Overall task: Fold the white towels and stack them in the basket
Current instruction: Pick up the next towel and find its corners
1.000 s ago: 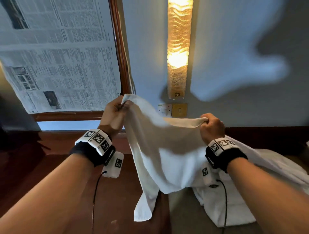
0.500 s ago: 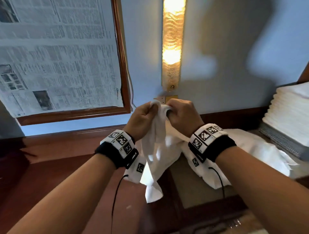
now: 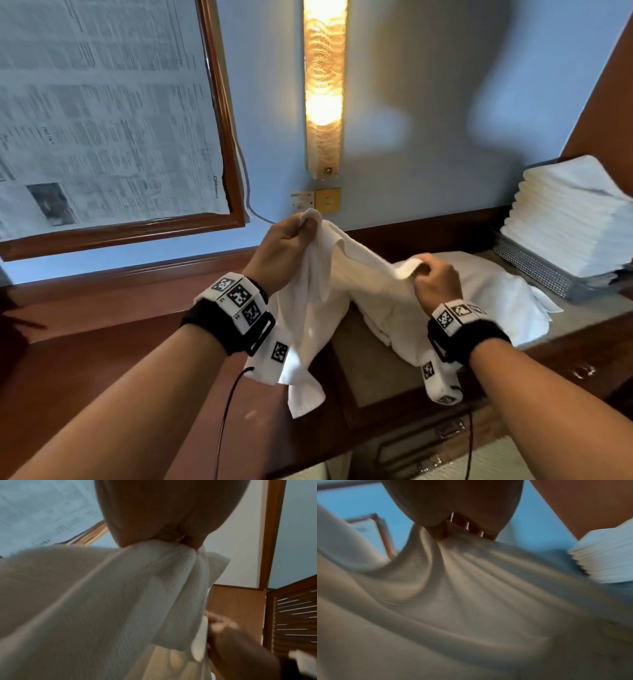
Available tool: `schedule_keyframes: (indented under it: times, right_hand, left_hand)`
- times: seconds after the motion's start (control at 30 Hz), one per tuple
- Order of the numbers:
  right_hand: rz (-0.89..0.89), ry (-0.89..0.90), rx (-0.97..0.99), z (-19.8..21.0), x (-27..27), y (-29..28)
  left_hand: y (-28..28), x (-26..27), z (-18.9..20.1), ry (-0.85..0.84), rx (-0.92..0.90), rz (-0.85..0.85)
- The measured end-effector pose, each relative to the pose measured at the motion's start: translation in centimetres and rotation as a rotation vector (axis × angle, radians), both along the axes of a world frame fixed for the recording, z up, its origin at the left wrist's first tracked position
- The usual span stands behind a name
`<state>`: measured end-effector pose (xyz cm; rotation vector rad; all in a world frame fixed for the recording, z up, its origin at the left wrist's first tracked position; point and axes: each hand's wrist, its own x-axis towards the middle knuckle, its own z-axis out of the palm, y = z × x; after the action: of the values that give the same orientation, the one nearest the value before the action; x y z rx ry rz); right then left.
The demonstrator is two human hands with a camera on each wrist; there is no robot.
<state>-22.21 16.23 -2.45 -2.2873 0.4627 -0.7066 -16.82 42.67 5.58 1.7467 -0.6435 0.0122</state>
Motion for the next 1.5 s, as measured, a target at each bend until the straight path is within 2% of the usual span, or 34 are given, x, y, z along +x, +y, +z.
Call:
schedule_keyframes:
  times: [0.1,0.2,0.3,0.4,0.5,0.57,0.63,0.7,0.8,0.9,0.93,1.03,1.1,1.23,1.33,1.4,1.5]
  right_hand:
    - [0.184,-0.181,0.016,3.7,1.2,1.8]
    - [0.334,-0.306,-0.083,7.1,1.4,3.0]
    - [0.375,-0.317,-0.196,8.7,1.5,2.3]
    - [0.333,-0.241,-0.244,8.6,1.8,0.4]
    - [0.350,-0.211,-0.285,7.3,1.5,-0.9]
    - [0.428,-0.277,-0.292,6.3,0.9,-1.1]
    - [0.491,-0.318,-0.320,4.4,0.4,-1.6]
    - [0.467,-0.306,-0.361,1.6,0.5,-2.6]
    - [0.347,-0.145,-0.361,-2.9,0.9,-5.1]
    - [0.200,0.156,-0.207,-5.7,0.5,-8.7]
    - [0.152,0.180,-0.152,-6.0,0.5,-9.5]
    - [0.062,0.059,-0.024,-3.7,1.2,-8.7]
    - [0.135,-0.072,-0.005,-0.4,1.9,-6.0]
    - [0.410,-0.141,-0.167,6.1,1.9,0.8]
    - [0.577,-0.158,-0.247,9.2,1.1,5.0]
    - [0.650,-0.168,-0.309,10.0,0.2,6.8]
    - [0.687,-0.170,-0.474,9.1,-2.1,9.5]
  left_hand:
    - [-3.1,-0.7,0.4,0.020,-0.035,-0.001]
    - [-6.2,-0.5,0.7,-0.019,-0.095,0.047]
    - [-8.2,-0.4,0.4,0.026,-0.116,0.046]
    - [-9.5,-0.7,0.1,0.118,-0.076,-0.024]
    - [-9.9,-0.2,0.0,0.037,0.052,-0.034]
    - [-10.2,0.1,0.1,-0.025,0.130,-0.034]
    - [-10.5,-0.1,-0.1,-0.067,0.142,-0.010]
    - [-10.7,-0.3,-0.3,-0.095,0.109,0.052]
    - [-10.2,-0.8,-0.6,-0.065,0.041,0.095]
    - [-9.3,-1.5,-0.4,0.003,-0.024,0.120]
    - [-8.9,-1.6,-0.4,0.012,-0.023,0.131]
    - [-8.0,-1.9,-0.8,0.011,0.012,0.139]
    - [-7.3,-2.1,-1.0,0.017,0.027,0.151]
    - [-5.6,-2.9,-0.6,0.046,-0.042,0.150]
    - [-3.4,-3.7,-0.2,0.075,-0.070,0.095]
    - [-1.3,-4.5,0.2,0.044,-0.030,0.074]
    - [2.7,-6.0,1.0,-0.081,0.068,0.076]
